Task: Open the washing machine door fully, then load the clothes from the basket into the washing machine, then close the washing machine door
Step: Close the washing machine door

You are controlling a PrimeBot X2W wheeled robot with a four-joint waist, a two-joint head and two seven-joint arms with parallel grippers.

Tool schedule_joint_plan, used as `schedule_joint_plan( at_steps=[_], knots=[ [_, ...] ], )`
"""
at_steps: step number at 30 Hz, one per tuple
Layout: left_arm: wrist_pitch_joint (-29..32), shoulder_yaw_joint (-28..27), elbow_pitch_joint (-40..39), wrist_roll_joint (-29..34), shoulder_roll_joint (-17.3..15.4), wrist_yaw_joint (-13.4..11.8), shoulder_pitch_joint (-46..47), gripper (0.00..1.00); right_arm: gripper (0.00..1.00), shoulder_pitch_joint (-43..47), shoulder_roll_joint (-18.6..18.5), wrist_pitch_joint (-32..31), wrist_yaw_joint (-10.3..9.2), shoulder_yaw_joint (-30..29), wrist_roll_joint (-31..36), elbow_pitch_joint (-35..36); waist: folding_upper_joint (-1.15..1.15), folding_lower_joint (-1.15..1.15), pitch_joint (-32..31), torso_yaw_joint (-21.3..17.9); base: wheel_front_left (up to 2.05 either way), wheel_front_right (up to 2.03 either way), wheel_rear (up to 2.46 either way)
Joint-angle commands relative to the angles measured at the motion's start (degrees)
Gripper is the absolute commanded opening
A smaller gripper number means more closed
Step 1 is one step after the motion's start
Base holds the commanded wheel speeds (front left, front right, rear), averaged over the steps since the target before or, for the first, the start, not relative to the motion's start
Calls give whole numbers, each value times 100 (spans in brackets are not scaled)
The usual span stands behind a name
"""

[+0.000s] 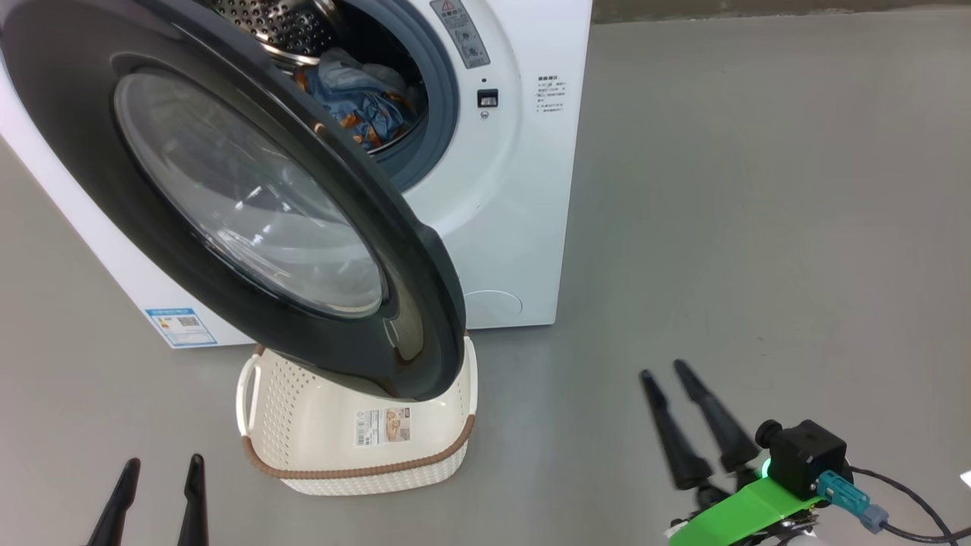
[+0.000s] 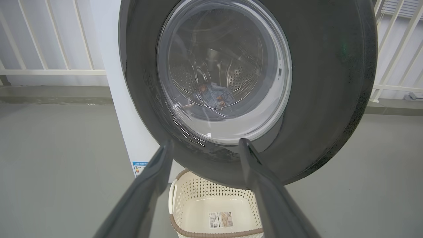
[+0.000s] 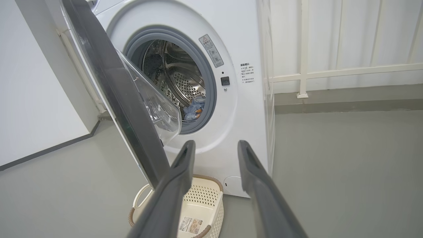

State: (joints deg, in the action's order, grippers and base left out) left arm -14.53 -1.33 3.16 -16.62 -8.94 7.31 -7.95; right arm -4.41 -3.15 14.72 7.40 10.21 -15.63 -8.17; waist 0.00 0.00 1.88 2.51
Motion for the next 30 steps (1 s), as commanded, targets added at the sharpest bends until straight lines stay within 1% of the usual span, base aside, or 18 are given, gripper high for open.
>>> schedule_joint_plan(
  at_steps=[1, 5, 7, 11, 15, 16, 21, 26, 30],
  knots=[
    [-47, -217, -151, 55, -60, 18, 105, 100, 0, 32, 27, 28, 9, 114, 62, 111, 0, 0, -8, 2, 0, 0, 0],
    [-47, -231, -161, 69, -57, 18, 99, 100, 0, 48, 27, 28, 9, 47, 6, 115, 0, 0, -33, 7, 0, 0, 0],
    [-47, -234, -163, 72, -53, 18, 97, 100, 0, 28, 27, 28, 9, 12, 2, 266, 0, 0, -34, 12, 0, 0, 0],
    [-47, -228, -157, 64, -44, 18, 103, 100, 0, -14, 27, 28, 9, -7, 5, 728, 0, 0, -37, 36, 0, 0, 0],
    [-47, -221, -168, 84, -40, 18, 112, 100, 0, -74, 27, 28, 9, 112, 68, 1329, 0, 0, -32, 83, 0, 0, 0],
    [-47, -216, -174, 100, -34, 18, 126, 100, 0, -119, 27, 28, 9, 268, 112, 1629, 0, 0, -31, 130, 0, 0, 0],
    [-47, -193, -180, 98, -7, 18, 138, 100, 0, -238, 27, 28, 9, 600, 287, 2181, 0, 0, -27, 291, 0, 0, 0],
    [-47, -175, -195, 80, 7, 18, 156, 100, 0, -407, 25, 28, 9, 1007, 486, 2433, 0, 0, 26, 511, 0, 0, 0],
    [-47, -158, -208, 82, 33, 18, 203, 100, 0, -571, -131, 28, 9, 1414, 534, 2478, 0, 0, 96, 729, 0, 0, 0]
  ],
)
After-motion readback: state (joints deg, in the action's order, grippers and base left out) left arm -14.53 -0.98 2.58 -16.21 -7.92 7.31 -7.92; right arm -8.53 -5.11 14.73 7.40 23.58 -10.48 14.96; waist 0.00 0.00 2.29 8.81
